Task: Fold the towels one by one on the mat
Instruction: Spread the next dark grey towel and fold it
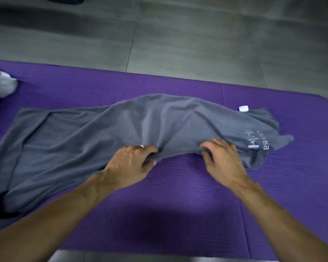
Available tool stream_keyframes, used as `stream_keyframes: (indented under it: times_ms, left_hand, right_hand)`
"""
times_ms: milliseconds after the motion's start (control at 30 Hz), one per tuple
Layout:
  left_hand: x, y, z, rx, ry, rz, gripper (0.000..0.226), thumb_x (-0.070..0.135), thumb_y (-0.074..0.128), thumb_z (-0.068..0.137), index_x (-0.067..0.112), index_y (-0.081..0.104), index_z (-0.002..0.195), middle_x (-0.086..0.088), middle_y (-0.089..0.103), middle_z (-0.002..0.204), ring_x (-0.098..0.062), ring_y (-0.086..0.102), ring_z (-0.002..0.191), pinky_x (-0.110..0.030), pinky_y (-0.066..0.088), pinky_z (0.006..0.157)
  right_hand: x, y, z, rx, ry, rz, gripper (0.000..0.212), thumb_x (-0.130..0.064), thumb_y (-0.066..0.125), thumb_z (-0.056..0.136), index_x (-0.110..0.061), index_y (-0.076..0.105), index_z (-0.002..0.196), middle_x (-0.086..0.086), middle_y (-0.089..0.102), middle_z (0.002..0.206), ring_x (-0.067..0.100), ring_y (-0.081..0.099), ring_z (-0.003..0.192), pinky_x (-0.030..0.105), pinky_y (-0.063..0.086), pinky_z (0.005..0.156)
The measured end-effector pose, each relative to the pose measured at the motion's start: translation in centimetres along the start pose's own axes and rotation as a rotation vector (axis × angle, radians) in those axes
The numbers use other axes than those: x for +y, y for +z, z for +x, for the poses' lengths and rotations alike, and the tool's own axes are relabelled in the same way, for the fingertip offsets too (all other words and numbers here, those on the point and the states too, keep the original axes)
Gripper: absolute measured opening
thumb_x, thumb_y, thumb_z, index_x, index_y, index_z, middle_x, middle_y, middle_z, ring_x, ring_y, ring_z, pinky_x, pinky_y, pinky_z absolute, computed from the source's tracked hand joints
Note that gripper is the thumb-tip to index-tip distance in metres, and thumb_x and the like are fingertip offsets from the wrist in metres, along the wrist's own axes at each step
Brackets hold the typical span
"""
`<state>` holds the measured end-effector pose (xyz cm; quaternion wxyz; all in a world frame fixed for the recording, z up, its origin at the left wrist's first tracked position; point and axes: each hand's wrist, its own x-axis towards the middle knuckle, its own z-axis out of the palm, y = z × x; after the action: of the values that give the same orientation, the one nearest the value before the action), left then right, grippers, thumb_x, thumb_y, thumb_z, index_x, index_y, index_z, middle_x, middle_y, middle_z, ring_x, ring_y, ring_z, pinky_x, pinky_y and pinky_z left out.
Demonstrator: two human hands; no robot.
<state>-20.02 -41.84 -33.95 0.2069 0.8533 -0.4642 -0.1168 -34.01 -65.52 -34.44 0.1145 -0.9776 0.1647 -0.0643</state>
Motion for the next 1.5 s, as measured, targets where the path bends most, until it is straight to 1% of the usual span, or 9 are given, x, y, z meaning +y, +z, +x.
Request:
stream_keyframes:
  times_ms: [167, 433, 567, 767, 900, 1033, 1133, 1233, 1500]
  left_hand:
    - [-0.3, 0.0, -3.5, -0.369, 0.198, 0.221, 0.039, 0.048, 0.032, 0.081, 0.030, 0.062, 0.097, 0.011, 0.062, 0.102, -0.011, 0.064, 0.096, -0.029, 0.055, 0.078]
    - [7.8, -0.6, 5.4, -0.605, 0.469, 0.328, 0.039, 0.045, 0.045, 0.095, 0.026, 0.049, 0.129, 0.009, 0.048, 0.128, -0.012, 0.049, 0.118, -0.028, 0.040, 0.094]
    - [13.9, 4.3, 10.1, -0.562, 0.515, 0.248, 0.046, 0.047, 0.053, 0.090, 0.024, 0.048, 0.130, 0.003, 0.051, 0.127, -0.018, 0.047, 0.122, -0.033, 0.040, 0.099]
    - [18.9, 12.5, 10.8, -0.410, 0.348, 0.285, 0.078, 0.057, 0.054, 0.085, 0.018, 0.028, 0.148, -0.001, 0.021, 0.156, -0.020, -0.002, 0.149, -0.048, -0.001, 0.120]
    - [19.0, 13.2, 10.8, -0.246, 0.274, 0.181, 0.065, 0.038, 0.073, 0.074, 0.017, 0.051, 0.131, -0.005, 0.053, 0.135, -0.024, 0.036, 0.138, -0.048, 0.026, 0.115]
    - [20.3, 13.2, 10.5, -0.003, 0.348, 0.053, 0.026, 0.023, 0.072, 0.067, 0.016, 0.062, 0.090, -0.001, 0.065, 0.081, -0.023, 0.064, 0.081, -0.035, 0.049, 0.078]
    - [21.9, 12.7, 9.4, -0.203, 0.382, -0.037, 0.020, 0.031, 0.049, 0.084, 0.015, 0.059, 0.090, -0.001, 0.063, 0.091, -0.023, 0.061, 0.092, -0.035, 0.052, 0.080]
    - [22.6, 12.6, 8.4, -0.510, 0.486, 0.141, 0.045, 0.064, 0.035, 0.089, 0.025, 0.058, 0.096, 0.007, 0.058, 0.106, -0.014, 0.049, 0.109, -0.030, 0.040, 0.094]
    - [28.7, 14.3, 14.9, -0.301, 0.424, 0.044, 0.041, 0.035, 0.048, 0.095, 0.028, 0.045, 0.136, 0.003, 0.047, 0.136, -0.017, 0.040, 0.130, -0.034, 0.036, 0.106]
  right_hand:
    - [0.4, -0.7, -6.4, -0.342, -0.095, -0.109, 0.021, -0.034, 0.057, 0.079, -0.027, 0.064, 0.099, -0.007, 0.064, 0.095, 0.020, 0.063, 0.097, 0.038, 0.043, 0.081]
    - [7.2, -2.3, -8.2, 0.113, 0.486, 0.112, 0.014, -0.017, 0.067, 0.081, -0.013, 0.067, 0.094, 0.009, 0.063, 0.092, 0.034, 0.060, 0.086, 0.041, 0.051, 0.077]
    - [14.1, -2.2, -6.4, 0.079, 0.933, 0.337, 0.038, -0.041, 0.068, 0.079, -0.011, 0.067, 0.102, 0.010, 0.067, 0.096, 0.033, 0.061, 0.100, 0.039, 0.049, 0.089]
    - [14.3, -0.4, -3.5, 0.095, 0.812, 0.233, 0.017, -0.026, 0.067, 0.079, -0.010, 0.065, 0.084, 0.014, 0.062, 0.100, 0.036, 0.057, 0.098, 0.042, 0.048, 0.085]
    - [15.0, -1.9, -3.8, 0.276, 1.049, 0.757, 0.016, -0.018, 0.064, 0.086, -0.016, 0.054, 0.073, 0.001, 0.059, 0.070, 0.017, 0.055, 0.070, 0.030, 0.044, 0.067]
    - [15.8, -5.5, -7.4, 0.540, 1.074, 1.163, 0.032, 0.001, 0.071, 0.080, -0.020, 0.052, 0.066, -0.003, 0.051, 0.060, 0.011, 0.047, 0.058, 0.031, 0.041, 0.059]
    - [16.2, -7.7, -11.6, 0.602, 1.004, 1.010, 0.035, 0.006, 0.073, 0.075, -0.018, 0.054, 0.061, -0.006, 0.050, 0.059, 0.005, 0.045, 0.056, 0.021, 0.040, 0.059]
    - [15.6, -7.3, -16.1, 0.328, 0.910, 0.783, 0.027, 0.005, 0.075, 0.075, -0.016, 0.061, 0.068, -0.006, 0.058, 0.063, -0.002, 0.051, 0.054, 0.014, 0.043, 0.059]
    - [20.7, -4.0, -19.0, 0.231, 1.244, 0.430, 0.027, -0.031, 0.062, 0.078, -0.016, 0.066, 0.100, 0.011, 0.063, 0.099, 0.025, 0.060, 0.095, 0.035, 0.051, 0.085]
